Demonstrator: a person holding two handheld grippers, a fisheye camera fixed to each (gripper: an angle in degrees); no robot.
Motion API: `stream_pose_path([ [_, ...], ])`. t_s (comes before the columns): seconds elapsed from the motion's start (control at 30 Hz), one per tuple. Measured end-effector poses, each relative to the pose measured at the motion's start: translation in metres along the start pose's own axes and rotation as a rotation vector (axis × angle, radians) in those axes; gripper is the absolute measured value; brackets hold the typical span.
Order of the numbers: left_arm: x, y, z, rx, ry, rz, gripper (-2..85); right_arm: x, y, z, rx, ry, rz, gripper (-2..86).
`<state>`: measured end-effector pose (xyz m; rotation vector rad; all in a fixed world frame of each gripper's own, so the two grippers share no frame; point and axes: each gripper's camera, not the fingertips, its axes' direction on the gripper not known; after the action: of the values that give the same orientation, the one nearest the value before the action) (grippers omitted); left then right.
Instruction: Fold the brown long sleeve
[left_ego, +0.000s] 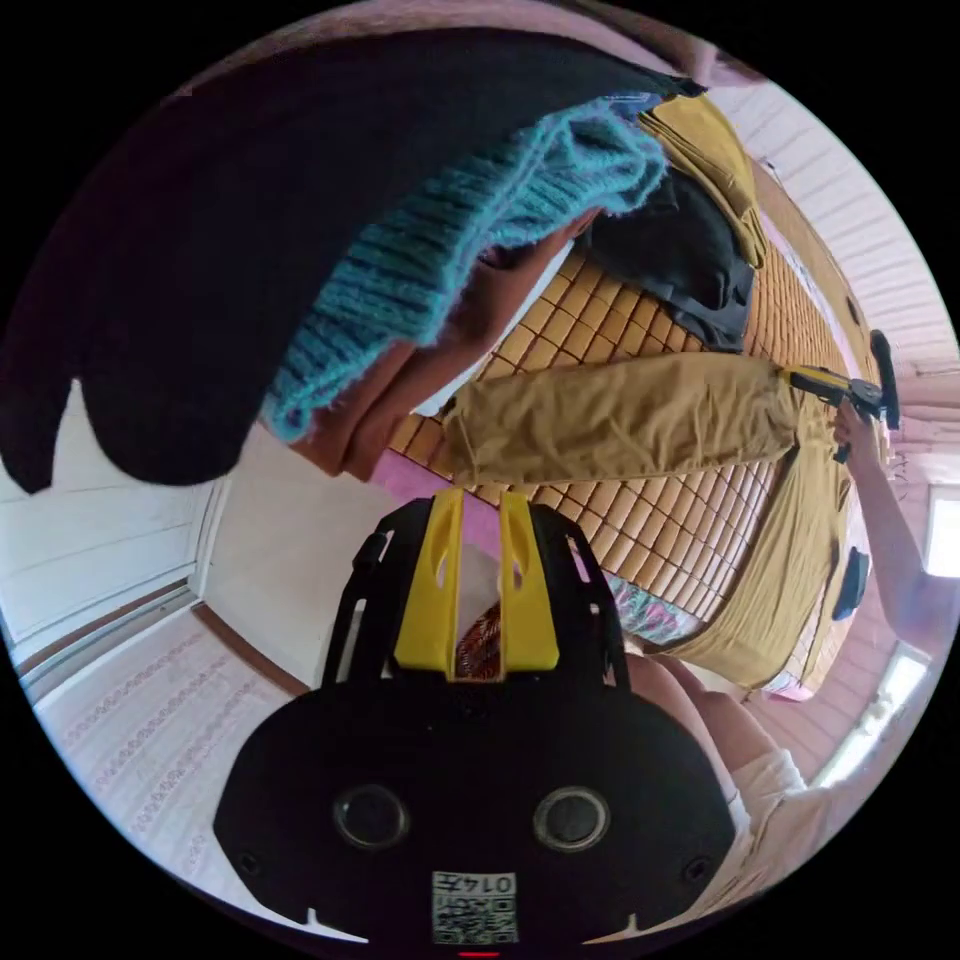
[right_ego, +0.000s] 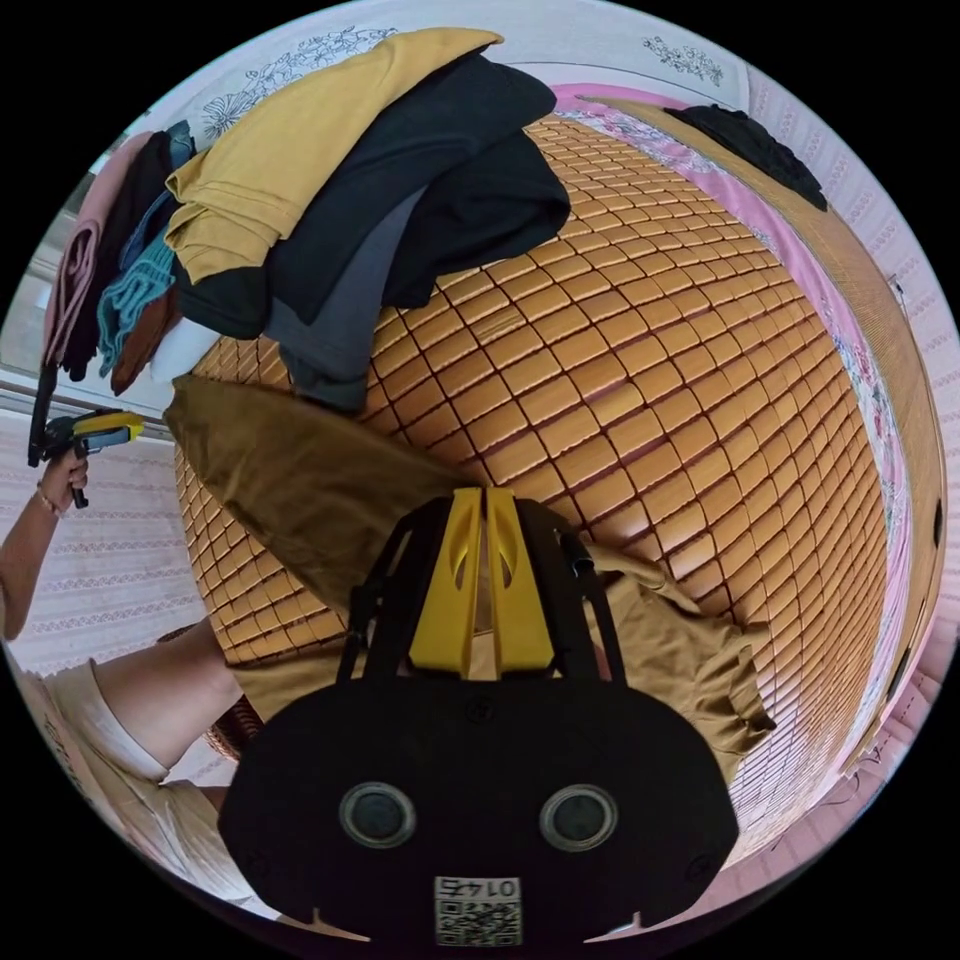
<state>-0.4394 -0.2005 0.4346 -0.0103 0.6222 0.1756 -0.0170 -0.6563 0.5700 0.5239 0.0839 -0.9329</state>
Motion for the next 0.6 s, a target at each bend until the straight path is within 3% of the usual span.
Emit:
stream_pose_path([
  [0.23, 0.010, 0.012, 0.012, 0.105, -0.029, 0.033, 7.2, -0.036, 0.000, -0.026, 0.067, 0.092, -0.069, -0.1],
  [0.37, 0.010, 0.010, 0.029, 0.130, -0.079, 0.053, 7.9, -0.091, -0.010, -0.037, 0.137, -0.056, -0.197, -0.3],
  [0.47, 0.006, 0.007, 0.042, 0.116, -0.052, 0.004, 5.3, -0.131, -0.021, -0.032, 0.131, -0.050, -0.289, -0.4],
  [0.6, 0.005, 0.006, 0.035, 0.125, 0.037, 0.045, 1.0, -0.165, -0.037, -0.027, 0.108, -0.232, -0.328, -0.5],
])
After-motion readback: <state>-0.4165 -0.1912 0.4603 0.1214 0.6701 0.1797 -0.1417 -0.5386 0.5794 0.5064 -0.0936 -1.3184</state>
